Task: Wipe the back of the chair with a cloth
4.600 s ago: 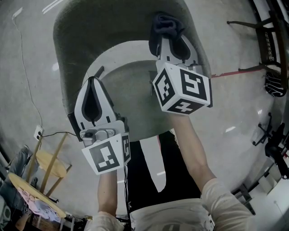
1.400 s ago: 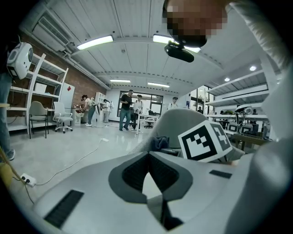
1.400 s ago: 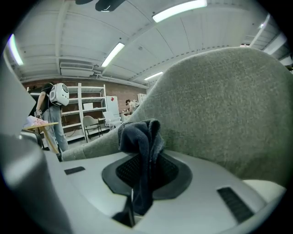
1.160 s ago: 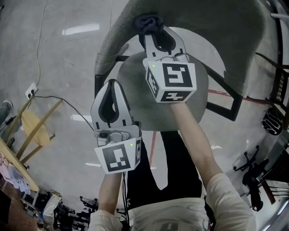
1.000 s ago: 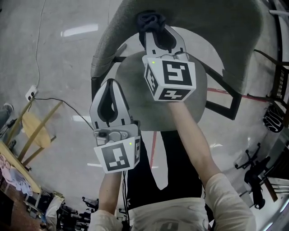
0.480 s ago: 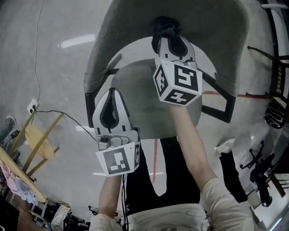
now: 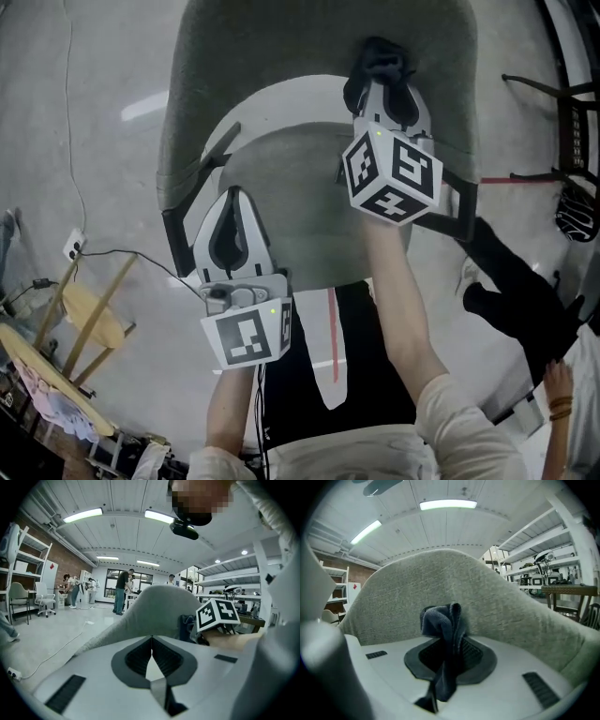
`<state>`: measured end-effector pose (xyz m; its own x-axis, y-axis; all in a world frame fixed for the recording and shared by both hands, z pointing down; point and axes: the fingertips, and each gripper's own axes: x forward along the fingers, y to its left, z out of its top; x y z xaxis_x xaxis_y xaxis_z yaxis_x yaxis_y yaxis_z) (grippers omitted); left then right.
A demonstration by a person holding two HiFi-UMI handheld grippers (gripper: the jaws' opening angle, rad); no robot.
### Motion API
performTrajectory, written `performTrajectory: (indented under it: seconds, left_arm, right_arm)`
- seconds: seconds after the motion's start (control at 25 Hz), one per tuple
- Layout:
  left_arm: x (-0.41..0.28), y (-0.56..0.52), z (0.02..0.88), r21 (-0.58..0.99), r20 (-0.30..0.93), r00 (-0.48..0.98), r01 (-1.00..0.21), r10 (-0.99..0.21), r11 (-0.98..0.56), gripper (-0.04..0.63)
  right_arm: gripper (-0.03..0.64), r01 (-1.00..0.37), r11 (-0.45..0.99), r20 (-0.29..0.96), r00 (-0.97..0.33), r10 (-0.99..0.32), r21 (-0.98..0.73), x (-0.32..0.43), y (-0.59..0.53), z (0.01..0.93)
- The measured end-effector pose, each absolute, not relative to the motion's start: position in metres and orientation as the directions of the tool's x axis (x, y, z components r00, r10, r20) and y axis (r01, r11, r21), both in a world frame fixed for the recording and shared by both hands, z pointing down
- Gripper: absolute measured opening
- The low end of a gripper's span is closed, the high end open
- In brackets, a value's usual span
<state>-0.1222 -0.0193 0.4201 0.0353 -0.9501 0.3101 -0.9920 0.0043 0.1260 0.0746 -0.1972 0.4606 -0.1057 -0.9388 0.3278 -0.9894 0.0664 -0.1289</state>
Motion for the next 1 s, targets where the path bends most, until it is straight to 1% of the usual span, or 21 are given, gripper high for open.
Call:
performTrajectory:
  seconds: [0.24, 0.4, 0.52, 0.64, 0.8, 1.0]
  left_arm:
    - [-0.109, -0.021, 0.421, 0.128, 0.311, 0.091, -0.990, -0.946, -0.053, 0.015]
    - [-0.098, -0.022, 0.417, 0.135, 0.289, 0.126, -0.987, -0.949, -0.090, 0.015]
    - [-0.090, -0.021, 0.422, 0.137, 0.309, 0.153, -0.984, -0.939, -0.116, 0.015]
    - [-0.080, -0.023, 0.420, 0.145, 0.292, 0.188, -0.978, -0.938, -0.150, 0.015]
    - [-0.067, -0.019, 0.421, 0.155, 0.302, 0.236, -0.968, -0.924, -0.196, 0.015]
    - [-0.059, -0.015, 0.423, 0.158, 0.309, 0.284, -0.957, -0.908, -0.245, 0.015]
  right_arm:
    - [0.059, -0.990, -0.068, 0.304, 0.028, -0.952, -0.120, 0.119, -0.183, 0.449]
    - [0.059, -0.987, -0.096, 0.299, 0.055, -0.953, -0.125, 0.139, -0.174, 0.445]
    - [0.060, -0.984, -0.140, 0.293, 0.102, -0.951, -0.114, 0.155, -0.164, 0.443]
    - [0.060, -0.978, -0.192, 0.286, 0.161, -0.944, -0.083, 0.172, -0.152, 0.440]
    - [0.058, -0.966, -0.258, 0.271, 0.244, -0.931, -0.017, 0.190, -0.134, 0.437]
    - [0.060, -0.943, -0.332, 0.252, 0.326, -0.911, 0.021, 0.208, -0.112, 0.434]
